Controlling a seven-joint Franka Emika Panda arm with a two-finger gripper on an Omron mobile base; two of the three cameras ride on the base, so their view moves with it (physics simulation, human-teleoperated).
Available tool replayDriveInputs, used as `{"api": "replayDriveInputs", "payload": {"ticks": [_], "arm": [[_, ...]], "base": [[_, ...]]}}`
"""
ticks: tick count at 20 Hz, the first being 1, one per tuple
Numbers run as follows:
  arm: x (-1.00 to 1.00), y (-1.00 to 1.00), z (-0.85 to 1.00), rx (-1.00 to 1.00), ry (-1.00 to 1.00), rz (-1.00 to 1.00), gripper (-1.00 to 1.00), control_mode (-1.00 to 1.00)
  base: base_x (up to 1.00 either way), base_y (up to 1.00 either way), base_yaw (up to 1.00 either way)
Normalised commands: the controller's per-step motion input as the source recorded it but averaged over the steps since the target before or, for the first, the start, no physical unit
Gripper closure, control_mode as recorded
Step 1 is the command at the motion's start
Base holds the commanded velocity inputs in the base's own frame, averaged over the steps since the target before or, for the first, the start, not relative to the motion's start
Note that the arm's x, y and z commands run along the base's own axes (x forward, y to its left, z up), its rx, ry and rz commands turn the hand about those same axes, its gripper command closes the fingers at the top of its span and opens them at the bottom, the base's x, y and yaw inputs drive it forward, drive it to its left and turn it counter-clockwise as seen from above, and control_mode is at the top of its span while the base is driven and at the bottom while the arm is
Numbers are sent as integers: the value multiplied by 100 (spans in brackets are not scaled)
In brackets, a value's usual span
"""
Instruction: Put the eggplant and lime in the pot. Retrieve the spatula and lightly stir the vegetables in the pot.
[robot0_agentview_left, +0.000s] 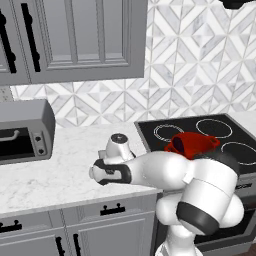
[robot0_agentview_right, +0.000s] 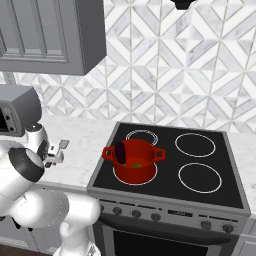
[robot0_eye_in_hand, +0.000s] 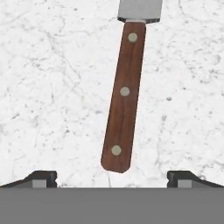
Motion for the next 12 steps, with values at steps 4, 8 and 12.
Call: {"api": "replayDriveInputs", "payload": {"ticks": [4, 8, 12], "arm": [[12, 0, -27, -2, 0, -5, -100, -100], [20, 2, -21, -1, 0, -6, -100, -100], [29, 1, -19, 0, 1, -3, -100, -100]], "base": [[0, 0, 0], [0, 0, 0], [0, 0, 0]]}}
